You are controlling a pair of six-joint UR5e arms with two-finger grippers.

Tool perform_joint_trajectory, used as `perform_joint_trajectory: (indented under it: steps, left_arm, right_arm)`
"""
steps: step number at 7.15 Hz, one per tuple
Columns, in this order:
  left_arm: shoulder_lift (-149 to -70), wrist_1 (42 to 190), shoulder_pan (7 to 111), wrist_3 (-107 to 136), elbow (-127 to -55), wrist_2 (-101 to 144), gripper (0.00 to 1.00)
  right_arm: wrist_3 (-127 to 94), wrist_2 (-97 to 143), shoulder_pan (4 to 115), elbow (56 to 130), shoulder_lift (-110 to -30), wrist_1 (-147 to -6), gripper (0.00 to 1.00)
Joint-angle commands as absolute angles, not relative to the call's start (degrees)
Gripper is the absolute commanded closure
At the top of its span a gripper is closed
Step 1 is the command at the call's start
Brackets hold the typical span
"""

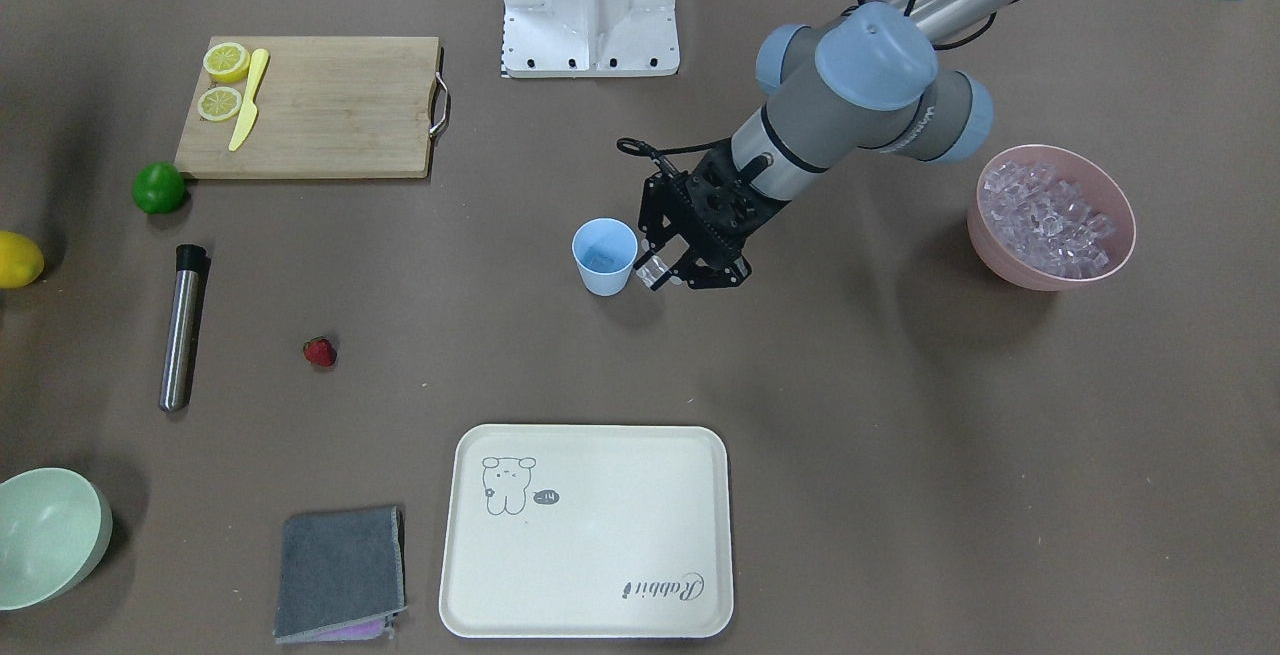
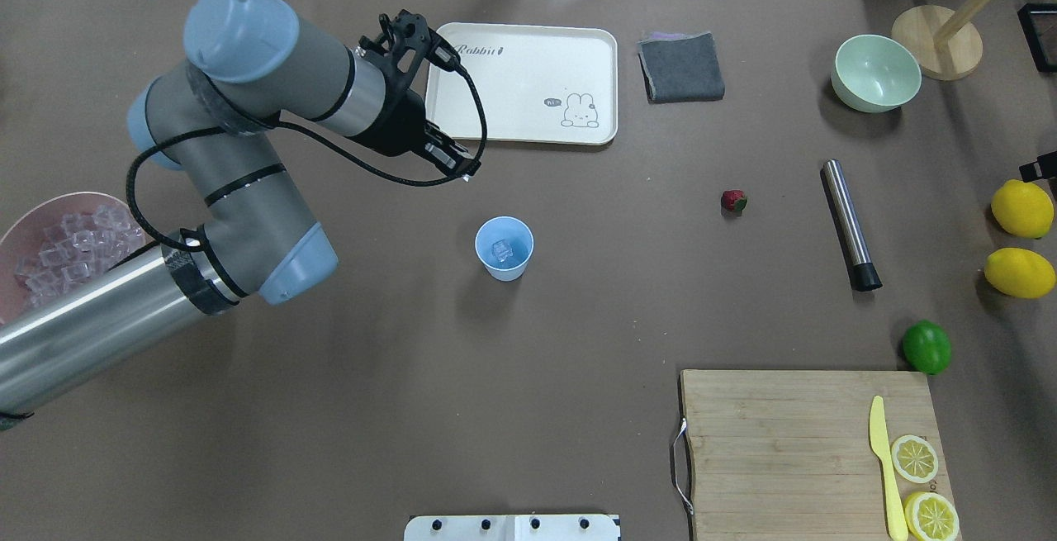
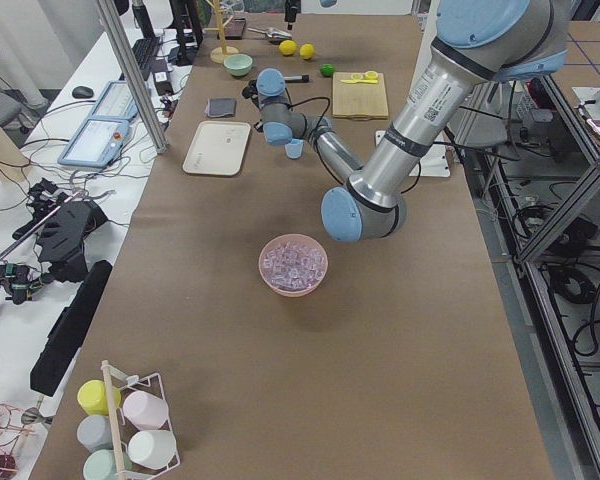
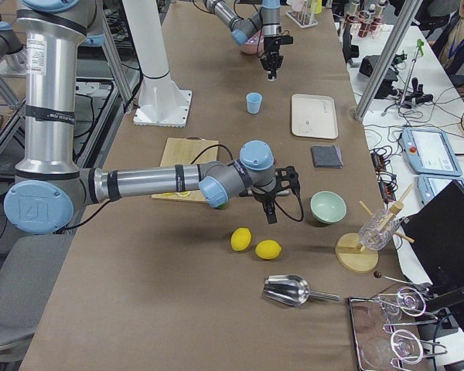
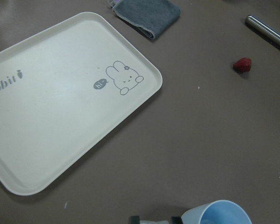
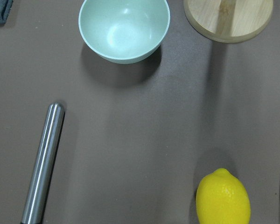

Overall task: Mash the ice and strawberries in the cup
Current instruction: 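Lift the ice cube with the left gripper and carry it to the light-blue cup, then open the left gripper above the light-blue cup to drop the ice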

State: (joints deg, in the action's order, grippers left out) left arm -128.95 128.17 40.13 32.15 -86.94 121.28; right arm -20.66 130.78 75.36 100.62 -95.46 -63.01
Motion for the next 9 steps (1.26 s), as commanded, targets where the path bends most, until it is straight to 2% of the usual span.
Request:
perform_joint_trajectory:
  steps: [1,4,5,6,9]
  left_arm:
    - [-128.6,129.8,34.0,34.2,-86.7,115.3,1.00]
    - [-127.1,130.9,32.3,35.7,-86.9,115.1,1.00]
    - [-127.0,131.7,32.3,35.7,-86.8,115.1,0.74]
    - [-126.7,133.3,32.3,35.2,-86.7,115.1,0.05]
    - [-126.4,132.5,35.8,35.9,-91.3,116.1,0.03]
  right_arm:
    - [-20.5,130.6,75.3,100.6,-95.4,-63.0,0.00]
    - [-20.1,128.9,75.2,99.0,-93.4,-63.0,0.00]
    - [-20.1,128.6,75.2,98.7,-93.0,-63.0,0.00]
    - [-20.1,128.6,75.2,98.4,-92.7,-63.0,0.00]
    - [-20.3,129.5,75.2,98.8,-92.7,-63.5,0.00]
